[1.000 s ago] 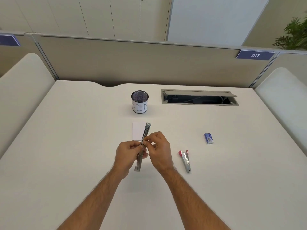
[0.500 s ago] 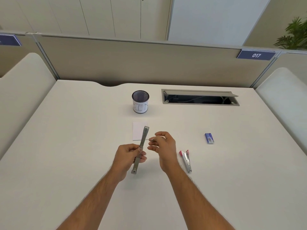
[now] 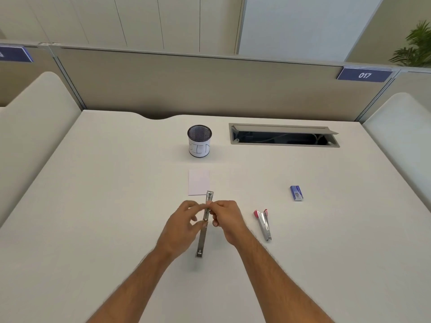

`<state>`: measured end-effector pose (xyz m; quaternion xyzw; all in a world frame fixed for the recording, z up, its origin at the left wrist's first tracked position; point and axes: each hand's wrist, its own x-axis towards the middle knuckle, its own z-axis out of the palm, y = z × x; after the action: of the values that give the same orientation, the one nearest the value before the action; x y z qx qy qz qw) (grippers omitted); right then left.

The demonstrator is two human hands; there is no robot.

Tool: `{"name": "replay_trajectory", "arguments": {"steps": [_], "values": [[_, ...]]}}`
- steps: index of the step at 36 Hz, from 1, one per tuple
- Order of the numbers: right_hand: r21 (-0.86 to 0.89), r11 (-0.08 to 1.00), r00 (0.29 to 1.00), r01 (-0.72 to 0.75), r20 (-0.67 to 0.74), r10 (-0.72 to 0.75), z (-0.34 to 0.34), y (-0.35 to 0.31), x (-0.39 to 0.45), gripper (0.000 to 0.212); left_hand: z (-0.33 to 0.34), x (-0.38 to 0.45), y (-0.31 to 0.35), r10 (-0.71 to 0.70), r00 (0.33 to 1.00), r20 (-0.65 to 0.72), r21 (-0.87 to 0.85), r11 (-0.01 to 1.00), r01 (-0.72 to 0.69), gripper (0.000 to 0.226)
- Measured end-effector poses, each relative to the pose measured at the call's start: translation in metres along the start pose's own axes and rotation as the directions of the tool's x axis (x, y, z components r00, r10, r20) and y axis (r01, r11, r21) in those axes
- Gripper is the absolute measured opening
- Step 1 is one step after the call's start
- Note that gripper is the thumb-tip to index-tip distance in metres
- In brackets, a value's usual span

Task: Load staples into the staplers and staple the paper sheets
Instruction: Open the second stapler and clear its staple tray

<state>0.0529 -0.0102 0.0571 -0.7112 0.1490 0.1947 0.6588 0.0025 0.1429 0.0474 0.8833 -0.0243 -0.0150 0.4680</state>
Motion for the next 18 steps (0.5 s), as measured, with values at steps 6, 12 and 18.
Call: {"name": "replay_trajectory", "arguments": {"steps": [6,12,18], "values": [[-0.057,0.997,0.999,-0.045,0.025,0.046,0.004,0.007,0.003,0.034,-0.001,0.0,-0.007,0.248,0.969,0.024,0.26,0.934,-0.245,0.008],[-0.051,0.993,0.991,-0.108,-0.087,0.103,-0.003,0.013,0.008,0.034,0.001,0.005,-0.015,0.111,0.993,0.037,0.226,0.967,-0.116,0.011],[-0.057,0.991,0.986,-0.122,-0.121,0.115,-0.014,0.013,0.018,0.022,0.003,0.009,-0.021,0.008,0.997,0.079,0.218,0.976,-0.025,0.013]]}}
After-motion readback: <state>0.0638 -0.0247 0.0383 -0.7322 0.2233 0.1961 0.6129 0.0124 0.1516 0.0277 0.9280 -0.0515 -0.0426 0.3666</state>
